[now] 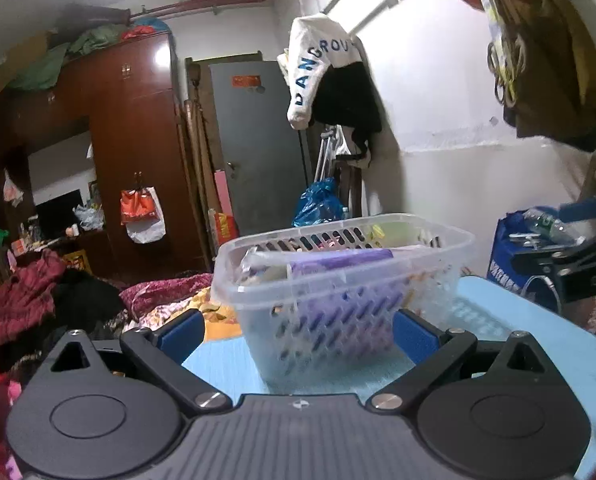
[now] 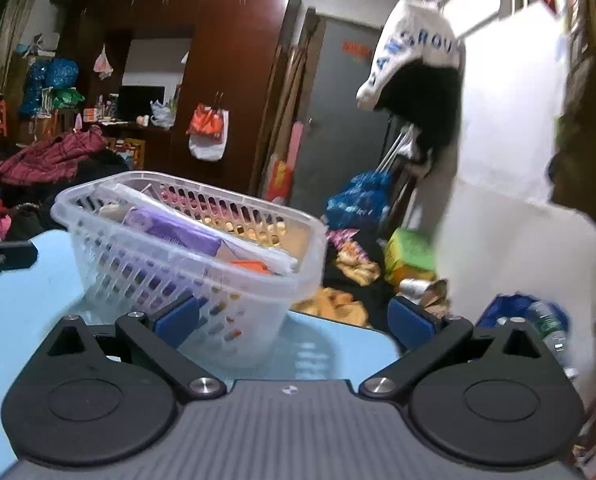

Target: Organize objects

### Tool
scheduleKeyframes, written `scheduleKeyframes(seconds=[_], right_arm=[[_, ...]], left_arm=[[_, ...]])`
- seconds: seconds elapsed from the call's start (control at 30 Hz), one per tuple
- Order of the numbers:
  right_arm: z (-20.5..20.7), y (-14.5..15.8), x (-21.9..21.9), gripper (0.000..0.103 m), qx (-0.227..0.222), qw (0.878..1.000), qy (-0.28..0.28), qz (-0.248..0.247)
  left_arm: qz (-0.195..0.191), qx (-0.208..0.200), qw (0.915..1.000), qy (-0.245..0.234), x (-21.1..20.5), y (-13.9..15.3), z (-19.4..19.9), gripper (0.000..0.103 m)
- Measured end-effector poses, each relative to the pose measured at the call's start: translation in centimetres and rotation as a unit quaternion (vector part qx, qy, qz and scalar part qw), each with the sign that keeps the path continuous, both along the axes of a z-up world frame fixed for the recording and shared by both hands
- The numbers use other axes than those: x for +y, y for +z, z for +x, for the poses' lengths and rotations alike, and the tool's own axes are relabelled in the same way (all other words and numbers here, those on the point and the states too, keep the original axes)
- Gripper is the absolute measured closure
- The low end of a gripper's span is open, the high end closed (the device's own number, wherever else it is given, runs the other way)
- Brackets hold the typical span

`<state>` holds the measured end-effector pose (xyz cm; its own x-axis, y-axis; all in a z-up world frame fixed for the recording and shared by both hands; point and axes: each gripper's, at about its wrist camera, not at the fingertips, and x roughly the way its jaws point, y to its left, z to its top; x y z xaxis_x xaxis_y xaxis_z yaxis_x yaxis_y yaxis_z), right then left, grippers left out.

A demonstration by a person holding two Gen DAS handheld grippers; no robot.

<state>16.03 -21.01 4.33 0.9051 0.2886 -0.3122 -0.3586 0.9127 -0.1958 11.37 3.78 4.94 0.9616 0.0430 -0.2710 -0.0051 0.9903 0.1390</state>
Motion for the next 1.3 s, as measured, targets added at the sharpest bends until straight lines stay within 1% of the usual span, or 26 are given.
scheduleKeyframes(seconds=[0.03,0.1,0.17,0.2,0.27,0.33,0.43,0.53,0.63,0.7,0.83,1.3], right_arm=[[-1.0,-0.1,-0.6,0.000,0.005,1.000,0.008,0.018],[-2.4,-0.3,-1.8,0.000,0.037,0.998,0.027,0.051],[-3.4,-0.7,-2.8,0.000,0.056,0.993,0.048,0.087],[-3.9,-1.0,-3.1,0.000,0.058,0.991,0.057,0.103],[-4.6,-1.4,-3.3,0.000,0.058,0.990,0.058,0.114],[-5.0,-1.8,-3.2,0.000,0.056,0.991,0.045,0.110],[-5.4,-1.9,-2.8,0.000,0.047,0.993,0.040,0.097],[-6.1,-1.8,-2.8,0.000,0.043,0.993,0.049,0.099],[-7.2,-1.7,-2.7,0.000,0.025,0.994,0.045,0.097],[-7.2,-1.7,-2.8,0.000,0.020,0.994,0.044,0.099],[-7.1,-1.9,-2.7,0.000,0.019,0.994,0.045,0.096],[-7.1,-2.5,-2.8,0.000,0.024,0.994,0.041,0.100]], left_arm=[[-0.008,-0.003,1.0000,0.004,0.1,0.0,-0.9,0.002],[-0.017,-0.012,0.9998,0.005,0.1,0.0,-2.8,0.002],[-0.032,-0.023,0.9992,0.012,0.3,0.0,-4.6,0.002],[-0.039,-0.025,0.9988,0.014,0.3,0.0,-5.1,0.002],[-0.050,-0.019,0.9986,0.007,0.2,-0.1,-5.8,0.002],[-0.045,-0.016,0.9988,0.008,-0.3,-0.4,-6.3,0.002],[-0.040,-0.021,0.9990,0.008,-0.7,-0.8,-6.9,0.002],[-0.042,-0.019,0.9989,0.001,-1.0,-1.1,-7.2,0.002],[-0.043,-0.017,0.9989,0.007,-1.1,-1.1,-6.9,0.002],[-0.047,-0.015,0.9988,0.005,-1.0,-1.3,-6.8,0.002],[-0.053,-0.012,0.9985,0.005,-1.2,-1.4,-6.7,0.002],[-0.047,-0.015,0.9987,0.010,-1.2,-1.3,-7.0,0.002]])
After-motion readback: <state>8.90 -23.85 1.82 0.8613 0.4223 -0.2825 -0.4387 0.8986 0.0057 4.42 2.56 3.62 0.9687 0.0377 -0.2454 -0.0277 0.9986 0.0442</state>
